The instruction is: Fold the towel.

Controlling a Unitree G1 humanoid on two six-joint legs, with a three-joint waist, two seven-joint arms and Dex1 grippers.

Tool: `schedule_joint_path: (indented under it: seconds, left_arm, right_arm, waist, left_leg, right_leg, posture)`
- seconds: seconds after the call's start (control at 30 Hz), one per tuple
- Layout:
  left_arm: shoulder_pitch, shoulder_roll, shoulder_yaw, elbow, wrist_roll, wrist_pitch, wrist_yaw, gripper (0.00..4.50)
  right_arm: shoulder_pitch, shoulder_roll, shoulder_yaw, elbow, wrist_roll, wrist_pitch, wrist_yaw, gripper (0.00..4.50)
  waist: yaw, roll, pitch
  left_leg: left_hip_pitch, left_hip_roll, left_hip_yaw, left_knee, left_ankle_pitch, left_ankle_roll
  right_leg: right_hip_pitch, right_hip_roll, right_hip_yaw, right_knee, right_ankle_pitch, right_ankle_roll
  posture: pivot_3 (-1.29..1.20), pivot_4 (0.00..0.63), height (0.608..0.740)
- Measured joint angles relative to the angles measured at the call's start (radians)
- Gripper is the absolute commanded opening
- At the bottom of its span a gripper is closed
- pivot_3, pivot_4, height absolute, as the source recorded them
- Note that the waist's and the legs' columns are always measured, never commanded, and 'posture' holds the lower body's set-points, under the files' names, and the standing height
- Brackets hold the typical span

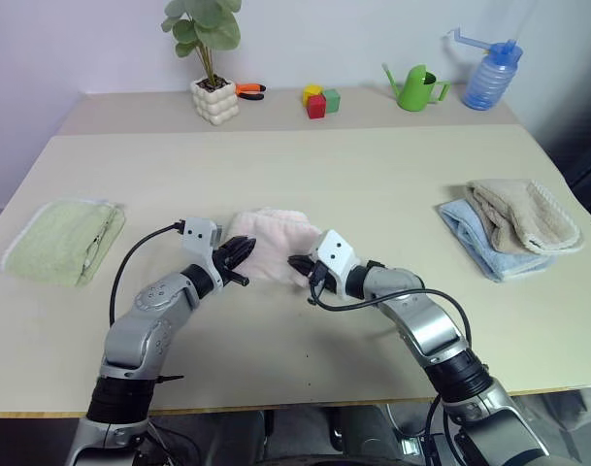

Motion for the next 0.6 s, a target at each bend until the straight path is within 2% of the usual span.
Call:
schedule_joint_path:
  seconds: [0.33,0.5,0.57,0.6]
  left_arm:
    - [0.053,-0.026,0.024,-0.019,0.015,-0.052,-0.030,0.88]
    - [0.083,-0.028,0.134,-0.096,-0.050,-0.032,-0.007,0.88]
    - [0.082,-0.017,0.192,-0.120,-0.077,-0.023,0.010,0.88]
    - [0.082,-0.001,0.216,-0.127,-0.087,-0.011,0.014,1.12]
  right_arm:
    - [0.017,-0.014,-0.027,-0.023,-0.008,0.002,-0.016,0.06]
    - [0.021,-0.054,-0.093,-0.085,-0.002,0.011,-0.018,0.06]
    - [0.019,-0.071,-0.126,-0.119,0.019,0.025,-0.004,0.55]
    - [0.018,-0.089,-0.135,-0.138,0.036,0.034,0.014,0.79]
  waist:
    - [0.001,0.000,0.000]
    - [0.000,0.000,0.000]
    - [-0.001,0.000,0.000]
    - [0.000,0.000,0.000]
  left_leg:
    - [0.000,0.000,0.000,0.000,0.000,0.000]
    - [-0.001,0.000,0.000,0.000,0.000,0.000]
    - [-0.001,0.000,0.000,0.000,0.000,0.000]
    - [-0.001,0.000,0.000,0.000,0.000,0.000]
  right_leg:
    - [0.000,0.000,0.000,0.001,0.000,0.000]
    - [-0.002,0.000,0.000,0.001,0.000,0.000]
    - [-0.002,0.000,0.000,0.001,0.000,0.000]
    - [-0.002,0.000,0.000,0.001,0.000,0.000]
  posture:
    - [0.00,0.150,0.730]
    - [0.00,0.150,0.730]
    - [0.00,0.150,0.730]
    - [0.00,0.150,0.730]
